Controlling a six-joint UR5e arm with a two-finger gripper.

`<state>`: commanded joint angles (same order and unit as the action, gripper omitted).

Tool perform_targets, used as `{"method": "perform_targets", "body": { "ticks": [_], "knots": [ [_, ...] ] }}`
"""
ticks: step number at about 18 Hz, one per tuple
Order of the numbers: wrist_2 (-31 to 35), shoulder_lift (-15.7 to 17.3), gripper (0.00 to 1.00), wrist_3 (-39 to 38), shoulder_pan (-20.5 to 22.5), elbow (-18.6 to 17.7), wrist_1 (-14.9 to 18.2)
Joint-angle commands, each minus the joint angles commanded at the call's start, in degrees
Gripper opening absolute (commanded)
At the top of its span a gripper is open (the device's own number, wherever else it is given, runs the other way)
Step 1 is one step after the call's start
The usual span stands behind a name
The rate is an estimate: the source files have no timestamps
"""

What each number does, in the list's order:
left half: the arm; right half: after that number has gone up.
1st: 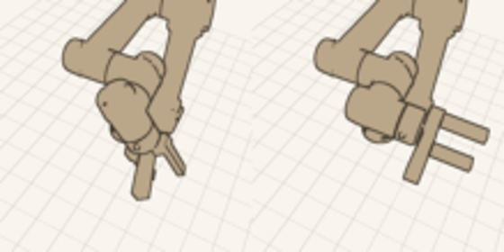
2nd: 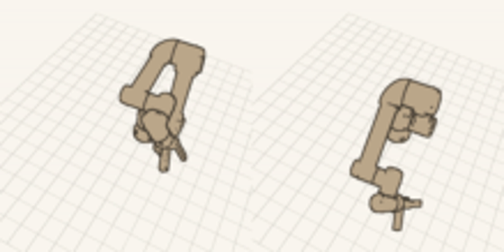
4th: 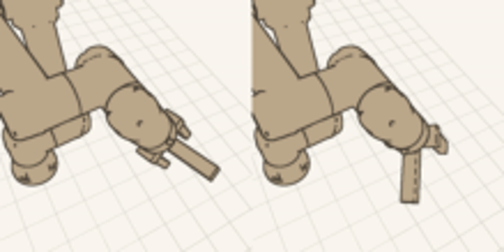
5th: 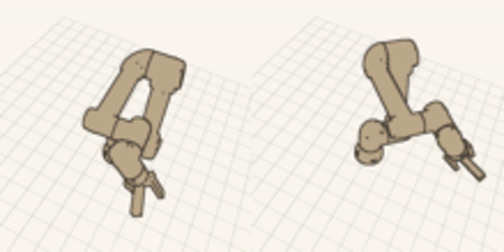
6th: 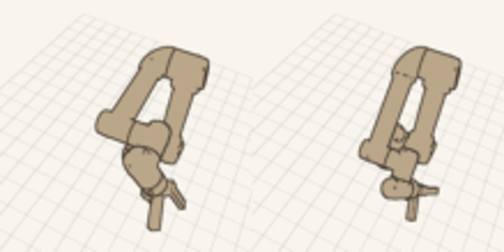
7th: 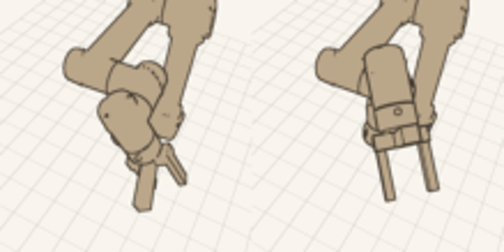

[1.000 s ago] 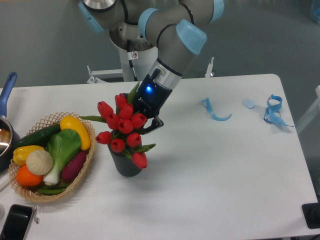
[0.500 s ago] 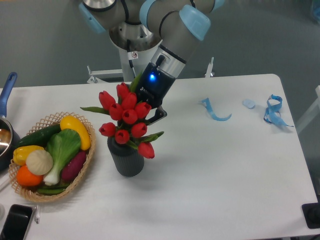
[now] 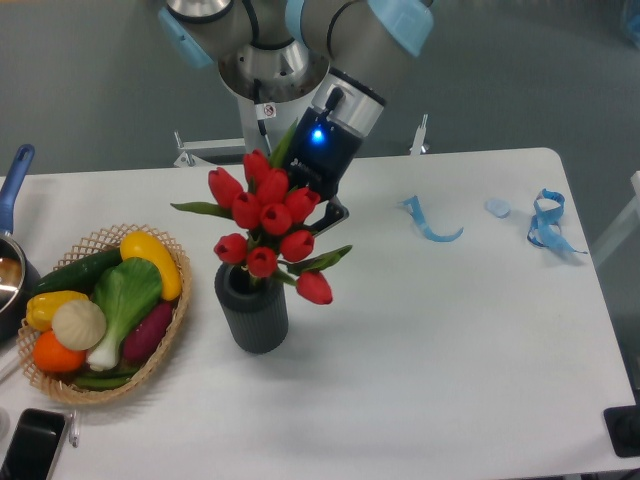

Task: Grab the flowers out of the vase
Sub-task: 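Lift the gripped tulip bouquet straight up out of the dark vase, then carry the tulip bouquet up and away from the vase over the ribbons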

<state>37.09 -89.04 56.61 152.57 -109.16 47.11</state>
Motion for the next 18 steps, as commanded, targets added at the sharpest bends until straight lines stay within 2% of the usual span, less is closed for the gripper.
{"method": "perform_targets", "body": {
  "ticks": [10, 15, 18],
  "knots": [
    [-5.4, 3.5, 0.36, -8.6, 3.9, 0.5, 0.0],
    [-5.8, 4.7, 0.36, -12.1, 3.8, 0.6, 0.0],
    [-6.2, 4.8, 0.36, -14.2, 4.1, 2.1, -0.1]
  ]
}}
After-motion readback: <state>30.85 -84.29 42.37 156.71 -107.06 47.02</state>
